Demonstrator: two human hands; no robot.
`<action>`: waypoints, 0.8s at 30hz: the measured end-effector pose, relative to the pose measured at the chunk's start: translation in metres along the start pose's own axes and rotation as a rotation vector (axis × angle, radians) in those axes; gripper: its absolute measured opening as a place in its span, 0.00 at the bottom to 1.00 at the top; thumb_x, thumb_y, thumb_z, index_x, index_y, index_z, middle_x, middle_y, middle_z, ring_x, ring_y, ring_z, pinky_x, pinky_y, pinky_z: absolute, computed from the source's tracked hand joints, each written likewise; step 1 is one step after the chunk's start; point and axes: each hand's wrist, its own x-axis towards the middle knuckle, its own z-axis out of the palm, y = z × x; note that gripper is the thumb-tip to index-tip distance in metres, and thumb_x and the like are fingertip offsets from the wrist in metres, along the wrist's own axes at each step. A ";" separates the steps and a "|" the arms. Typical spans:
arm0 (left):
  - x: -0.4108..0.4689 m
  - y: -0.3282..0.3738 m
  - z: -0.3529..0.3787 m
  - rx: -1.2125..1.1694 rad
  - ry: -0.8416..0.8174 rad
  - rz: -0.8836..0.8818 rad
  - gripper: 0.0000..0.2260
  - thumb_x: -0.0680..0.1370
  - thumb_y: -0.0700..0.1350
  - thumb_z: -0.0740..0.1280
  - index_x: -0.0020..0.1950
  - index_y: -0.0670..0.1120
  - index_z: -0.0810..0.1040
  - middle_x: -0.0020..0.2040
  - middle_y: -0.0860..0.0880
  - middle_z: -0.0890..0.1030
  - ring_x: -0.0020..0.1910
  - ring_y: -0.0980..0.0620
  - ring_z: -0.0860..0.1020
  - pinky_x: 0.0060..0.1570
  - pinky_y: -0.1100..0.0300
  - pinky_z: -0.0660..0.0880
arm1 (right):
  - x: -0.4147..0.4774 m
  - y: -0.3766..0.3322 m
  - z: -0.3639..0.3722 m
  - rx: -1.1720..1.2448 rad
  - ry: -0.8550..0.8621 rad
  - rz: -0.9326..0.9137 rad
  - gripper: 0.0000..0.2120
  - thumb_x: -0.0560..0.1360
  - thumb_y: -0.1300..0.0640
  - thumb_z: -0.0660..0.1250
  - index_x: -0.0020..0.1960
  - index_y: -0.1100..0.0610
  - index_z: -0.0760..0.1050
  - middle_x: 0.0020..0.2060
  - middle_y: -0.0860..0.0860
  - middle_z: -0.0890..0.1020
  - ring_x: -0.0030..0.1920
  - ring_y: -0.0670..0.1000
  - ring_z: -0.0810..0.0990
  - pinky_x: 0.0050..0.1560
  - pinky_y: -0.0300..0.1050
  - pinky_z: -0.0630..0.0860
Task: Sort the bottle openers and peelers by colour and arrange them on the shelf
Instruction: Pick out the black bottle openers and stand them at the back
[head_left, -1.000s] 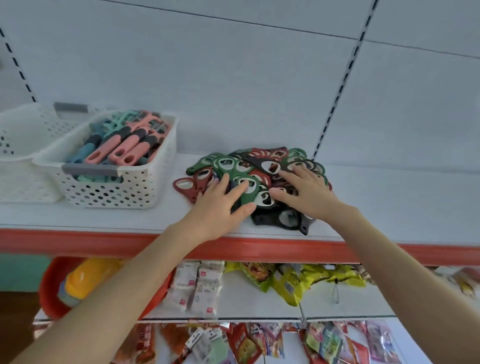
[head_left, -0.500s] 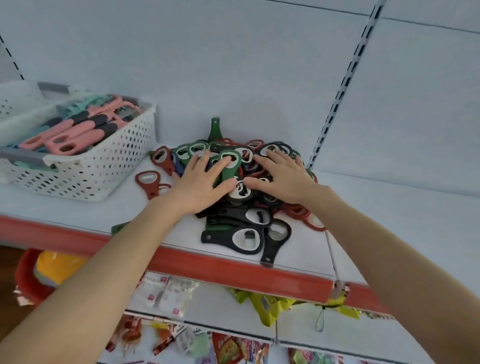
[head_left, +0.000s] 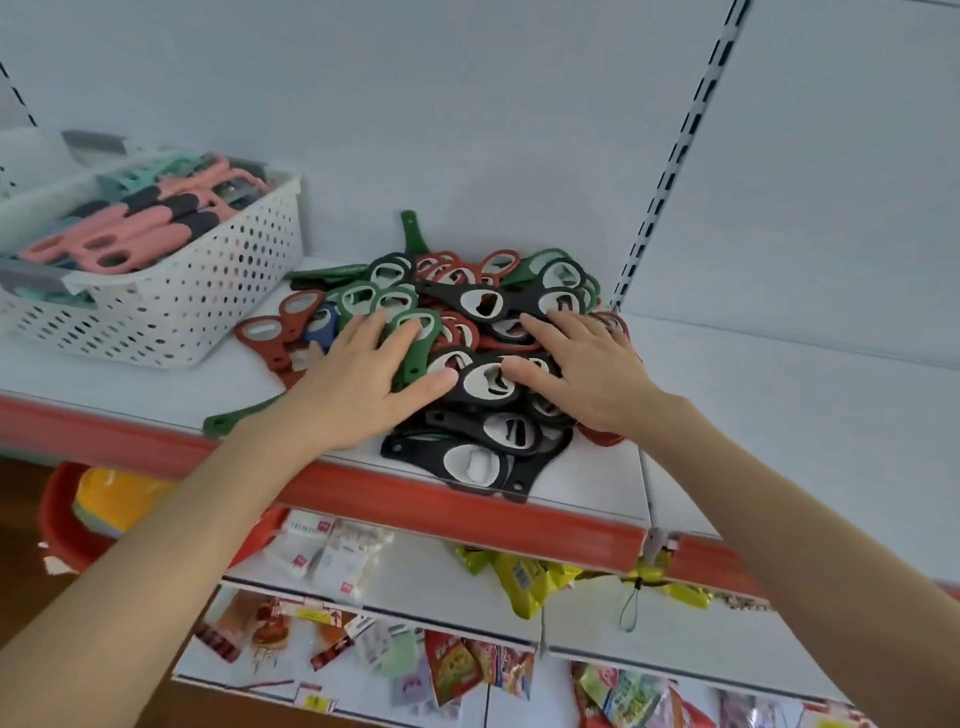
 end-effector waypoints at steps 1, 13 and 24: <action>-0.001 0.003 0.001 0.043 -0.015 0.028 0.52 0.57 0.80 0.33 0.76 0.55 0.46 0.77 0.48 0.43 0.76 0.47 0.43 0.70 0.39 0.46 | -0.003 0.004 0.000 0.006 0.004 0.010 0.33 0.74 0.30 0.46 0.75 0.44 0.52 0.75 0.49 0.56 0.75 0.52 0.51 0.74 0.56 0.48; 0.023 -0.007 -0.006 0.159 -0.114 0.060 0.42 0.63 0.74 0.45 0.75 0.60 0.44 0.77 0.48 0.39 0.75 0.45 0.41 0.70 0.37 0.47 | -0.018 0.014 -0.014 0.066 0.177 0.159 0.29 0.76 0.37 0.55 0.72 0.51 0.62 0.71 0.52 0.66 0.71 0.53 0.61 0.70 0.52 0.58; 0.026 0.035 -0.003 -0.051 0.091 0.493 0.22 0.74 0.53 0.67 0.64 0.43 0.76 0.64 0.44 0.74 0.63 0.45 0.71 0.62 0.56 0.64 | -0.027 0.005 -0.018 0.180 0.107 0.207 0.17 0.72 0.44 0.67 0.51 0.56 0.78 0.56 0.55 0.74 0.57 0.53 0.72 0.52 0.45 0.69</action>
